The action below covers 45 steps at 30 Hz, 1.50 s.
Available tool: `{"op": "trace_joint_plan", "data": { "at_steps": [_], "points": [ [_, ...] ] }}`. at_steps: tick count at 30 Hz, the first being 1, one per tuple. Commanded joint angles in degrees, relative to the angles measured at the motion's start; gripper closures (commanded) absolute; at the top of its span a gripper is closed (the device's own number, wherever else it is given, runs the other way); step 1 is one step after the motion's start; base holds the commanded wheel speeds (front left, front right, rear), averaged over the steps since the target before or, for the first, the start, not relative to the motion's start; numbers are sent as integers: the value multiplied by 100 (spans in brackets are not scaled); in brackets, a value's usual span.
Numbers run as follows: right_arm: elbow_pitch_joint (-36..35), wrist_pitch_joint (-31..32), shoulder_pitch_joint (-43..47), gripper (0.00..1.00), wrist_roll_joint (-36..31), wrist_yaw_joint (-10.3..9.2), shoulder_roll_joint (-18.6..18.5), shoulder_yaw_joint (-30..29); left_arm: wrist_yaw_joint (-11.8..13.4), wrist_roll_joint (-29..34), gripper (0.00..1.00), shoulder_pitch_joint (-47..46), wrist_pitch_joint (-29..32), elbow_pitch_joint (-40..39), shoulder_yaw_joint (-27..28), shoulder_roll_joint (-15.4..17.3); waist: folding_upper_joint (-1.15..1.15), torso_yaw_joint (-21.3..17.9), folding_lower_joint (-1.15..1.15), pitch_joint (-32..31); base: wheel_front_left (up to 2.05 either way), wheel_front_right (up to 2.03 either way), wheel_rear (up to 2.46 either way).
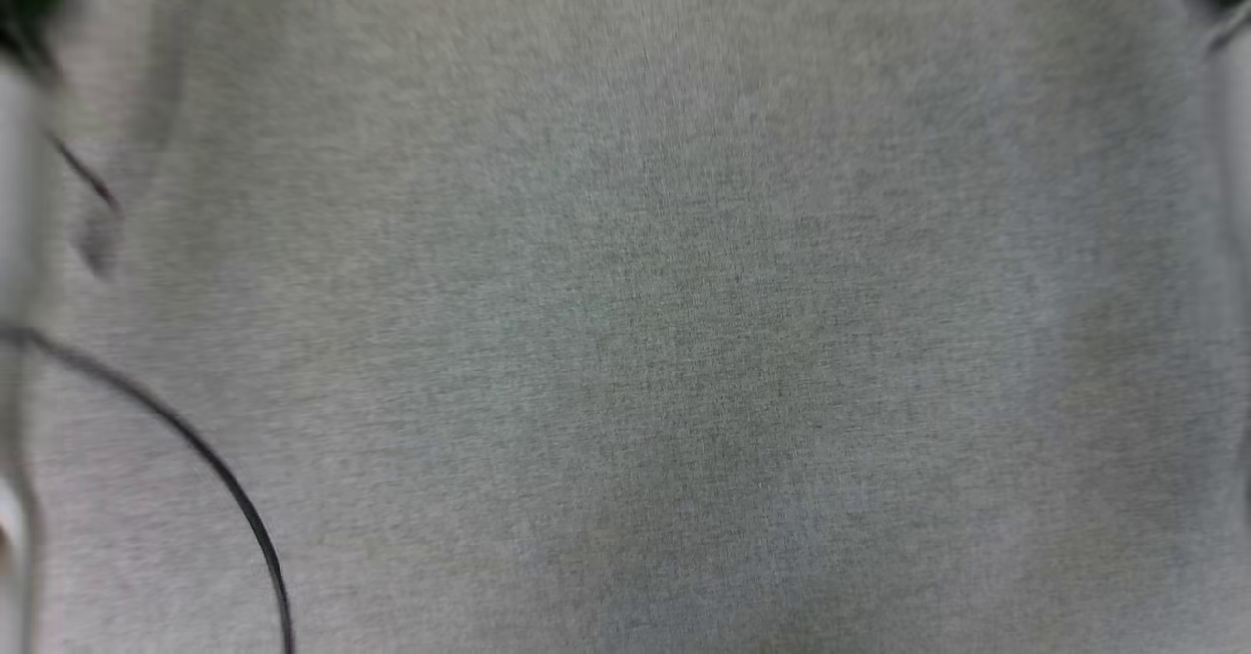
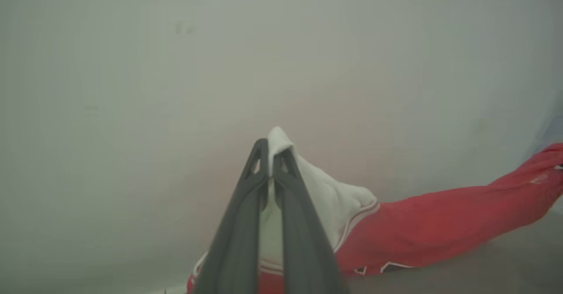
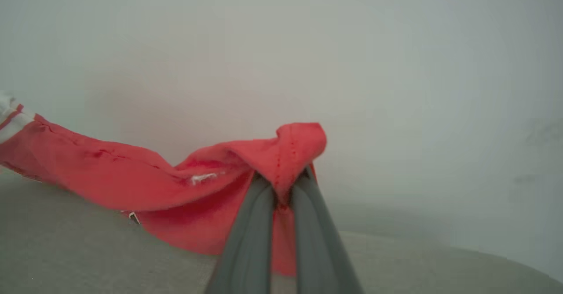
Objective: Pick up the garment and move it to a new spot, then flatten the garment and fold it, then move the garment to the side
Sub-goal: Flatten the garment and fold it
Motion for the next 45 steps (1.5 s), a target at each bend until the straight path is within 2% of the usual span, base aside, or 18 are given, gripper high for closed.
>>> {"op": "trace_joint_plan", "data": {
  "at_steps": [1, 9, 12, 13, 15, 24, 26, 31, 33, 38, 45],
  "points": [
    [79, -65, 447, 100, 158, -4, -61, 180, 17, -45, 100, 812, -44, -340, 163, -22, 0, 106, -1, -419, 0, 0, 0],
    [-161, -83, 2272, 100, 1027, -4, -649, 960, 210, 57, 100, 3995, -41, -1470, 282, -79, 0, 343, -1, -1294, 0, 0, 0],
    [-408, -31, 2959, 100, 1370, -4, -964, 1191, 298, -13, 100, 4916, -26, -1763, 243, 43, 0, 413, -1, -1599, 0, 0, 0],
    [-408, -31, 2959, 100, 1370, -4, -964, 1191, 298, -13, 100, 4916, -26, -1763, 243, 43, 0, 413, -1, -1599, 0, 0, 0],
    [-653, 58, 3524, 100, 1716, -4, -1215, 1260, 393, -113, 100, 5696, 84, -2076, 218, 240, 0, 453, -1, -1881, 0, 0, 0],
    [-1202, 420, 4931, 100, 2407, -5, -1647, 1102, 612, -335, 100, 7241, 641, -3124, 5, 700, 0, 519, -1, -2522, 0, 0, 0],
    [-1360, 515, 5316, 100, 2556, -5, -1715, 1040, 629, -256, 100, 7572, 814, -3364, -184, 818, 0, 526, -1, -2649, 0, 0, 0],
    [-1714, 749, 6205, 100, 2692, -4, -1932, 864, 771, -356, 100, 8230, 1047, -3793, -459, 840, 0, 480, -1, -2896, 0, 0, 0],
    [-1820, 874, 6556, 100, 2837, -4, -1968, 735, 822, -556, 100, 8490, 1054, -3894, -470, 750, 0, 468, -1, -2981, 0, 0, 0],
    [-2310, 1154, 7295, 100, 2993, -4, -2033, 567, 871, -697, 100, 8997, 1017, -3963, -595, 765, 0, 416, -1, -3093, 0, 0, 0],
    [-2872, 1398, 7849, 100, 2939, -4, -1920, 186, 827, -526, 100, 8999, 829, -4030, -612, 778, 0, 411, -1, -3131, 0, 0, 0]
  ]
}}
